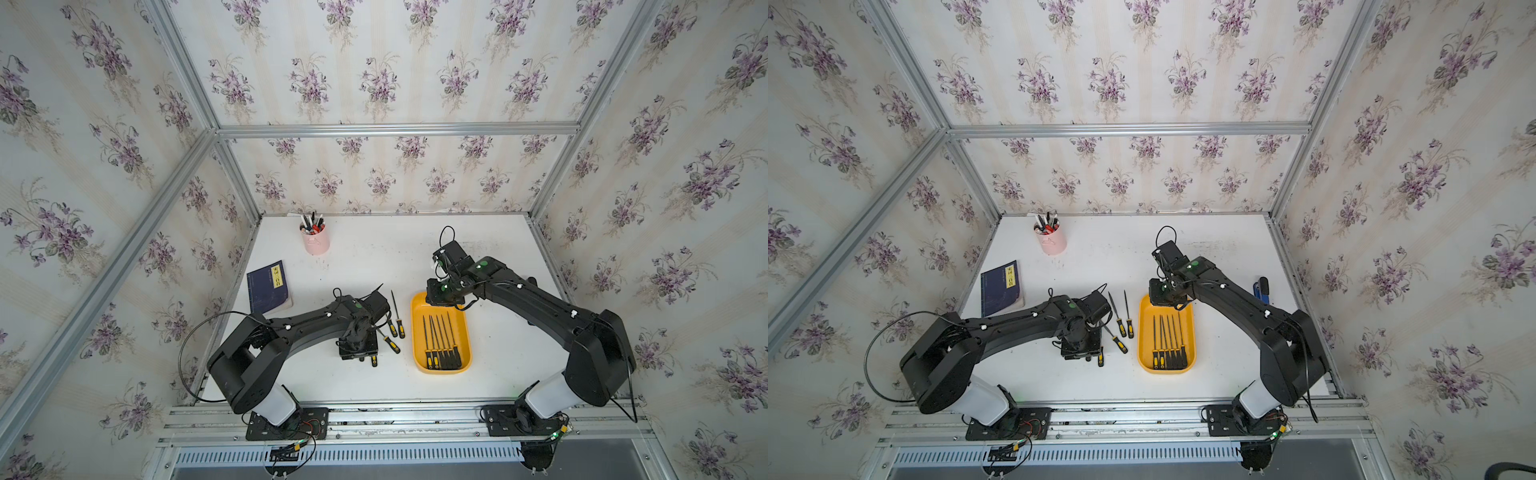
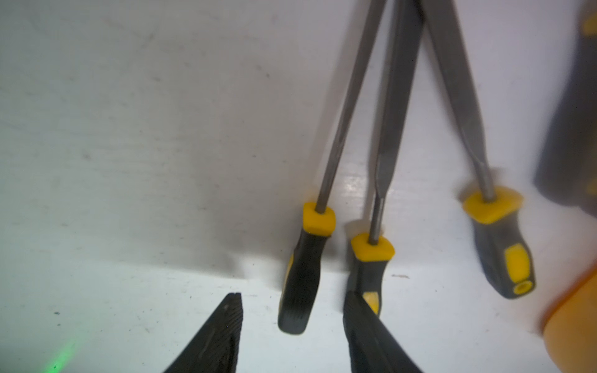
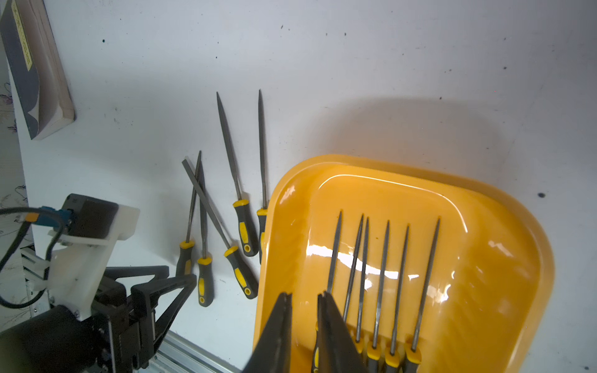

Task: Put the file tool into the storage box
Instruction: Pick up the file tool from the center of the board.

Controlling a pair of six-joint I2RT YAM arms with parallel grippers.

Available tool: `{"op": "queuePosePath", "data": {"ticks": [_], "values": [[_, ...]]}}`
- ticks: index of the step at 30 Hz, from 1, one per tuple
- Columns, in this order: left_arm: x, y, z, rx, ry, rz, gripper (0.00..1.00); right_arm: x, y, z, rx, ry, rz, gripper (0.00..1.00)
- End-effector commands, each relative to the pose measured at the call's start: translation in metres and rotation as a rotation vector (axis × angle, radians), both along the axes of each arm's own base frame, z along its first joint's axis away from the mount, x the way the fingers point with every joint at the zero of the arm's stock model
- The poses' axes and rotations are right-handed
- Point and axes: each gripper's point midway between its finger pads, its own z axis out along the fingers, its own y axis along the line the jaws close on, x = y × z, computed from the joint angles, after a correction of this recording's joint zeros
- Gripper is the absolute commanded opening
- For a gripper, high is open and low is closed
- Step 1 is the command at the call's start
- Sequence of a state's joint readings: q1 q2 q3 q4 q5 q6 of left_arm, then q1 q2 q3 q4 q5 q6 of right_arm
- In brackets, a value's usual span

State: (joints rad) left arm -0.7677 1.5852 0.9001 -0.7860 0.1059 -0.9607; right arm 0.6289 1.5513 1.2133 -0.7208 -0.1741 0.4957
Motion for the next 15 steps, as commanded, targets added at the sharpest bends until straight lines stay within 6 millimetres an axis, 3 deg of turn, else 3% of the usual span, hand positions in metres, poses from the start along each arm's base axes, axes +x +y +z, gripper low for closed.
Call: {"op": "queuePosePath", "data": {"ticks": [1,5,10,15], "values": [[0.007,0.008,-0.004,0.063,-0.021,-0.009,0.47,-0.001,-0.001,0.002,0.003,-0.007,-0.001,0.20],[0.009,0.015,-0.014,0.124,-0.012,-0.024,0.36,-0.002,-0.002,0.004,0.002,-0.010,0.002,0.20],[0.014,0.025,-0.012,0.183,-0.026,-0.053,0.07,-0.001,-0.001,0.005,0.009,-0.013,0.002,0.20],[0.008,0.036,0.003,0.183,-0.041,-0.073,0.04,-0.001,0.000,0.004,0.012,-0.012,0.004,0.20]]}}
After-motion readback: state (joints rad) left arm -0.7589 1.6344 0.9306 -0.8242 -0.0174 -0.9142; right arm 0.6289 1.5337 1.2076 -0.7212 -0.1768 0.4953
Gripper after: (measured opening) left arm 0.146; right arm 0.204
